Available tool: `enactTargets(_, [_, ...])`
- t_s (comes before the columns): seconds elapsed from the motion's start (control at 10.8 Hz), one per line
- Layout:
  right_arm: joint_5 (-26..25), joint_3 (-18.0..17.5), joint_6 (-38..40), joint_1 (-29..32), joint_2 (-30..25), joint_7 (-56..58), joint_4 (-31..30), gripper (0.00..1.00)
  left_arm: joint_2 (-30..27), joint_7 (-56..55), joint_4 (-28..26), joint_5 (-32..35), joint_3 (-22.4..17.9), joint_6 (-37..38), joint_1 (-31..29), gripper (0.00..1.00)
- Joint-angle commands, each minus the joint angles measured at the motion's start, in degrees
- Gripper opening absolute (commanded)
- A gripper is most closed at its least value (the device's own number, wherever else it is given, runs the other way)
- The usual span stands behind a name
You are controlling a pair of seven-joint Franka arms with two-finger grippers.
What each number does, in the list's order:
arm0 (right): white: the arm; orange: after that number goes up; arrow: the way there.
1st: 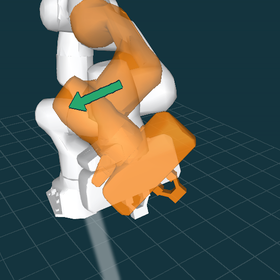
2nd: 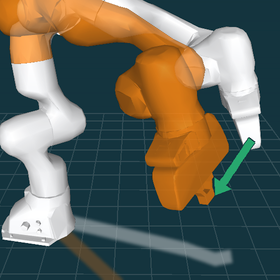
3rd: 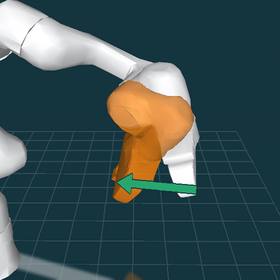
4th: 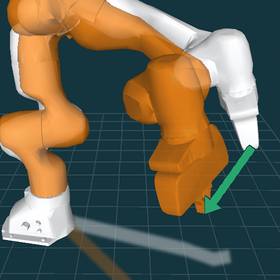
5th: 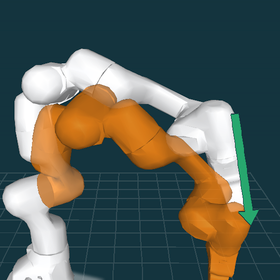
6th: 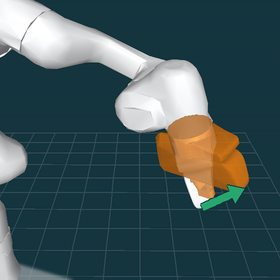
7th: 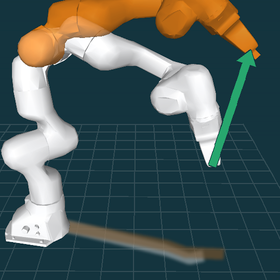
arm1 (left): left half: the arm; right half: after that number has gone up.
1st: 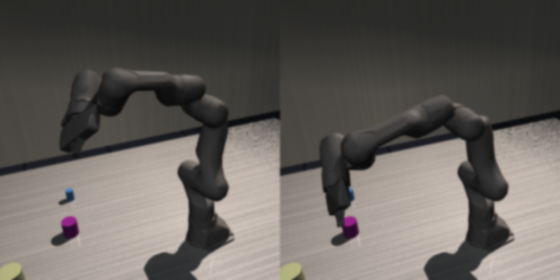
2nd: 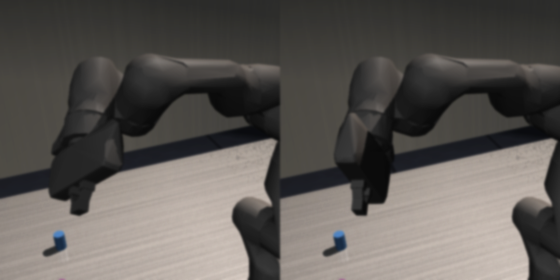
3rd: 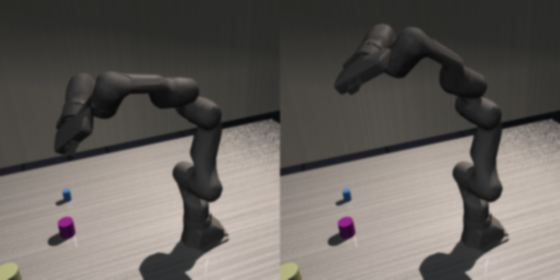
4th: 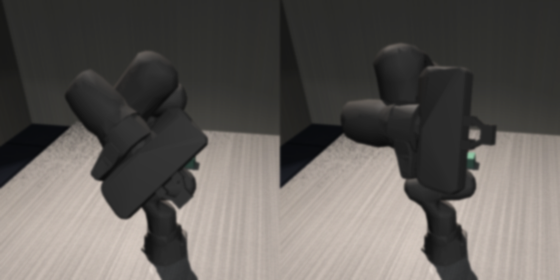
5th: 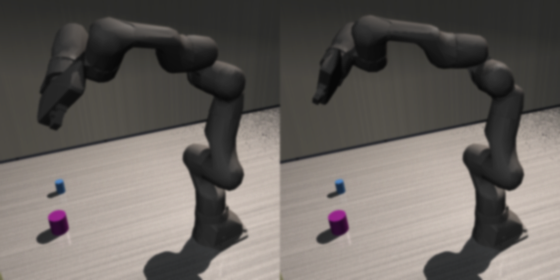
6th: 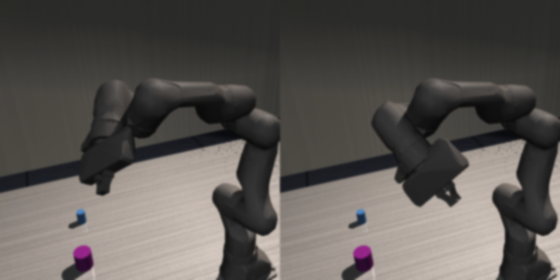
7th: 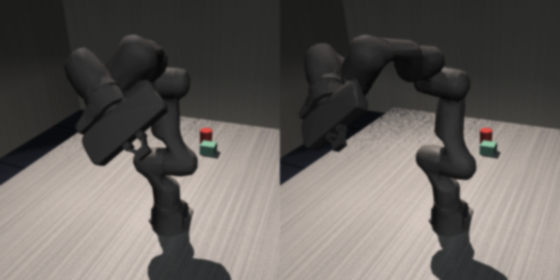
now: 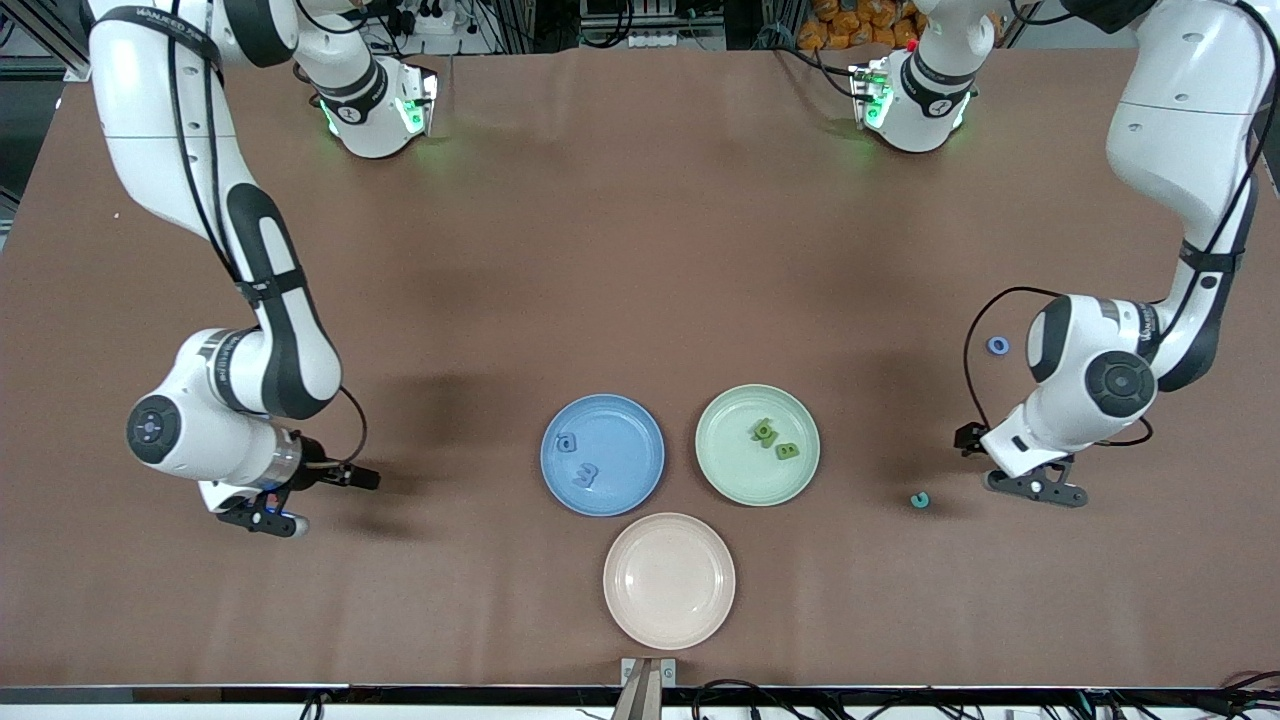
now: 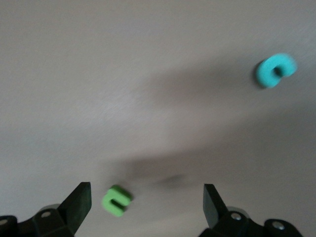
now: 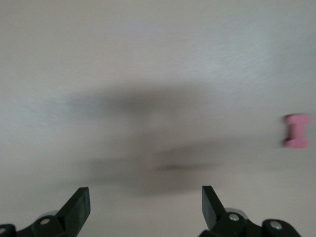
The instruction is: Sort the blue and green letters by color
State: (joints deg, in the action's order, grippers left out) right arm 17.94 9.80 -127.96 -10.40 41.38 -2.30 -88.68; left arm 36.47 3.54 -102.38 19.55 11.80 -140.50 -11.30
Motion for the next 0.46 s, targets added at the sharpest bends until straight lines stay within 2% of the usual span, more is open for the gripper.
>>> enactTargets(0.0, [-3.26,3.9,0.69,0.64,-2.36,17.09,-2.63,1.0,-2.2,6.63,-6.07,1.81,0.95,-5.2,-5.9,1.0])
enactTargets(0.09, [-3.79,4.0,0.6,1.95,-2.1,24.46,-2.63,1.0,-2.11,7.43,-6.86,1.64,0.95,-6.35,-6.88,1.0])
enactTargets(0.19, [-6.49,4.18,0.25,2.58,-1.92,30.71,-2.63,1.0,-2.19,7.53,-7.21,1.11,0.95,-6.36,-7.15,1.0])
enactTargets(0.37, [-14.21,4.18,-0.36,4.85,-1.48,34.98,-2.64,1.0,-2.46,7.53,-7.57,-1.25,0.95,-6.36,-7.07,1.0])
